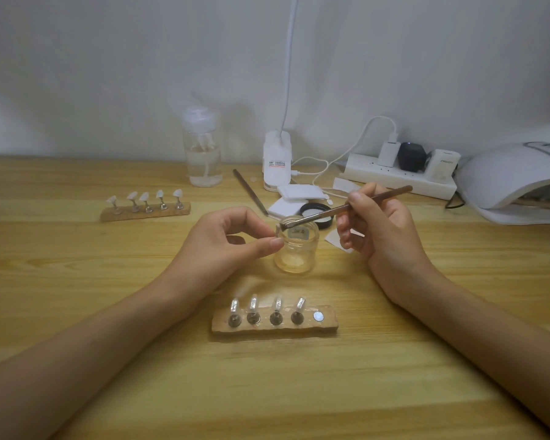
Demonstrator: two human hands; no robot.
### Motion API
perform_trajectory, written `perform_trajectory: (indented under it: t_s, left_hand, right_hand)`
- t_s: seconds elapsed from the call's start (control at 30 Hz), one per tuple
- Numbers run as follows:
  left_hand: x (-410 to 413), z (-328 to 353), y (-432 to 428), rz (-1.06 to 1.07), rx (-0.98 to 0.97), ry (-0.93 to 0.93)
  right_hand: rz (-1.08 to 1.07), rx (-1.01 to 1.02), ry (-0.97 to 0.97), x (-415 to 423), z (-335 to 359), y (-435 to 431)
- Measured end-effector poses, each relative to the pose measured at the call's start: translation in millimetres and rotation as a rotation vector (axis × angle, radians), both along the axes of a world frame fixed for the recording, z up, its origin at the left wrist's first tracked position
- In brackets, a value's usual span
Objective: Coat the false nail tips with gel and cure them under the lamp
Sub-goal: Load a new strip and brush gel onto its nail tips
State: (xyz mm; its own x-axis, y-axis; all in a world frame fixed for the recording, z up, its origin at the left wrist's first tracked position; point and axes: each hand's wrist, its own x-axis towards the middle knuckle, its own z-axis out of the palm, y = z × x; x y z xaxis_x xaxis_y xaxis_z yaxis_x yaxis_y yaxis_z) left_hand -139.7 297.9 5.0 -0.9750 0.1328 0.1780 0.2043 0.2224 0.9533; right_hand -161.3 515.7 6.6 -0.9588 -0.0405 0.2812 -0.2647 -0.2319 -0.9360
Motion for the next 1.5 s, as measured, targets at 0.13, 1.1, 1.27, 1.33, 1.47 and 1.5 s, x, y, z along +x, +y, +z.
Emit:
perform_trajectory:
  t_s: [0.13,1.1,1.27,1.33,1.47,1.5]
  left_hand:
    - [-0.6,-0.3,0.0,-0.007,-0.002,0.01]
    - [-5.9,-4.5,-6.3,-0.034,0.204,0.019]
    - [-8.7,-5.6,-8.7,-0.045,0.195,0.033]
    - [-8.5,-6.7,-7.7,-0.057,0.168,0.057]
    - [-7.2,-8.1,-4.4,-0.064,0.067,0.104]
    - [-7.4,-8.4,-3.8,-0.068,0.046,0.111]
  right_hand:
    - [-0.059,-0.038,-0.053,-1.5,-0.3,0.6]
    - [-0.082,-0.139,-0.1,-4.1,-0.5,4.6]
    - [-0.077,-0.143,-0.103,-4.6,-0.9,4.8]
    - [-0.073,-0.14,-0.098,-4.0,-0.5,4.9]
    - [-0.046,-0.135,-0.091,-2.3,1.7,3.6]
    - [-0.037,-0.127,-0.088,-2.1,2.0,3.0]
